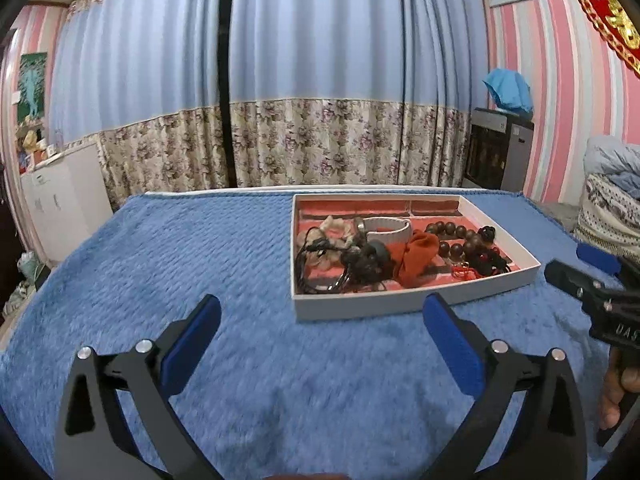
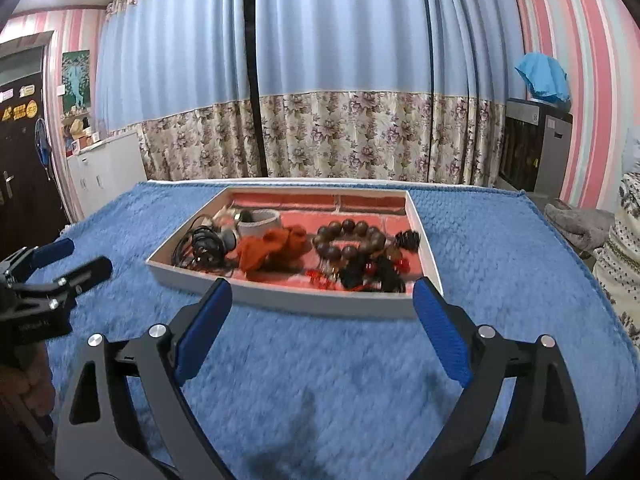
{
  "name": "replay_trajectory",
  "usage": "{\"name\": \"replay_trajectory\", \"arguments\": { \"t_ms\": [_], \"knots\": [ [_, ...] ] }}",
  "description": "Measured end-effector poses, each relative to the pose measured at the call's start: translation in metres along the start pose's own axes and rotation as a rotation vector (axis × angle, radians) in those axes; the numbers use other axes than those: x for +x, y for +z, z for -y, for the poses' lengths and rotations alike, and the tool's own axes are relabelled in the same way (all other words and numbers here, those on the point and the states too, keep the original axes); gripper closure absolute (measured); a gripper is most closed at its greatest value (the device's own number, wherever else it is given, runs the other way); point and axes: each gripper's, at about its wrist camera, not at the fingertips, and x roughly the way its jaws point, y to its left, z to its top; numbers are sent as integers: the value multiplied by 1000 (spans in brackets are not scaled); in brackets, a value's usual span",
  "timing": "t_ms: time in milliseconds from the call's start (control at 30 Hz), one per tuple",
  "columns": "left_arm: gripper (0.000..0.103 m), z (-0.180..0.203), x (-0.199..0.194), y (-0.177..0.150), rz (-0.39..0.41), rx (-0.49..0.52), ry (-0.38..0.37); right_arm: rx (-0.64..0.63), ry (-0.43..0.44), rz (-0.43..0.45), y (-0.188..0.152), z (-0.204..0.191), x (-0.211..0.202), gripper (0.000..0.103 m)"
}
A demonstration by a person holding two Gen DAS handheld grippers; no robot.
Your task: Organize jewelry
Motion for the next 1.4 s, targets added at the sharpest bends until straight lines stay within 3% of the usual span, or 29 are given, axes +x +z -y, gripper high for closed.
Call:
{"name": "replay_trajectory", "arguments": {
  "t_ms": [300,633,1400],
  "knots": [
    [4,-1,-13,-19,44,8,29,28,-9,21,-32,3,-13,13],
    [4,10,-20,-24,115,43,70,20,-26,103,-33,2,-30,8],
    [4,7,-19,-26,113,35,61,52,-18,79,-30,8,-29,5]
  ]
}}
